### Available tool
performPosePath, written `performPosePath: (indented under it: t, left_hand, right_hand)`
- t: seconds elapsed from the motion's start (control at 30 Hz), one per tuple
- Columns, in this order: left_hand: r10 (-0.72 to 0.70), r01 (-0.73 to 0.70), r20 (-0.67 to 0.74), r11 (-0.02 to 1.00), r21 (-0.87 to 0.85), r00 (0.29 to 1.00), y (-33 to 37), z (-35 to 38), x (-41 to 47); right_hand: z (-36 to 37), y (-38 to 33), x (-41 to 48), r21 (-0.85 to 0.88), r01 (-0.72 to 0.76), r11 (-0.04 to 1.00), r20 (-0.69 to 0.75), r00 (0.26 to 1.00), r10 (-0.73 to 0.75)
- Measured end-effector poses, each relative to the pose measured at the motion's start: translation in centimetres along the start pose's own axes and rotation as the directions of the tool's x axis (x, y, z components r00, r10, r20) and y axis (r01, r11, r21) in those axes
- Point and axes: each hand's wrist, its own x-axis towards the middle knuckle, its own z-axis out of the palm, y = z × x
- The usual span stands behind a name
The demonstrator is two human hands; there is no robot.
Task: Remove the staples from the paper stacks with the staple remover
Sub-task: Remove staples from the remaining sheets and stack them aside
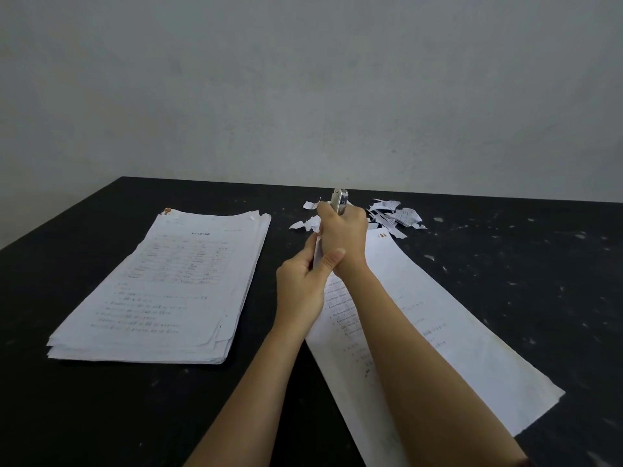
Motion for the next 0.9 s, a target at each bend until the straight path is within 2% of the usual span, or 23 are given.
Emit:
performPosePath:
  t: [0.1,0.2,0.3,0.47,0.57,0.63,0.7,0.8,0.9]
  left_hand:
    - [-0.018,0.018,-0.039,1.0,-0.008,0.999,-0.2,-0.2,0.0]
    - [-0.064,0.06,-0.19,0.998,-0.025,0.98,-0.4,-0.5,0.3]
    - [-0.187,0.147,-0.279,0.976,-0.158,0.942,-0.5,-0.8,0.5]
    - [-0.388,0.289,-0.23,0.883,-0.369,0.892,-0.1,-1.2,0.9]
    - [-0.441,0.335,-0.174,0.838,-0.431,0.88,0.3,-1.6,1.0]
    - [-0.457,0.341,-0.161,0.817,-0.465,0.875,0.4,-1.9,0.9]
    - [-0.465,0.334,-0.154,0.794,-0.508,0.872,0.5,-2.1,0.8]
    - [-0.494,0.351,-0.142,0.764,-0.541,0.858,0.7,-2.1,0.7]
    - [-0.508,0.37,-0.144,0.768,-0.523,0.85,0.8,-2.3,0.8]
  right_hand:
    - [-0.2,-0.4,0.3,0.095,-0.089,0.991,0.049,0.995,0.085]
    - [-0.5,-1.1,0.4,0.221,-0.145,0.964,0.069,0.989,0.133]
    - [-0.9,-1.6,0.7,0.321,-0.162,0.933,0.047,0.987,0.155]
    - [-1.4,-2.0,0.9,0.326,-0.165,0.931,0.051,0.986,0.157]
    - [-2.0,-2.4,1.2,0.309,-0.135,0.942,0.084,0.99,0.115]
    - [-2.6,-2.6,1.5,0.148,-0.081,0.986,0.117,0.991,0.064]
    - [-3.3,-2.8,1.6,-0.107,-0.019,0.994,0.238,0.97,0.044]
    - [-4.2,-3.0,1.1,-0.373,0.057,0.926,0.482,0.865,0.141]
    - [-4.2,-3.2,0.8,-0.531,0.146,0.835,0.55,0.808,0.209]
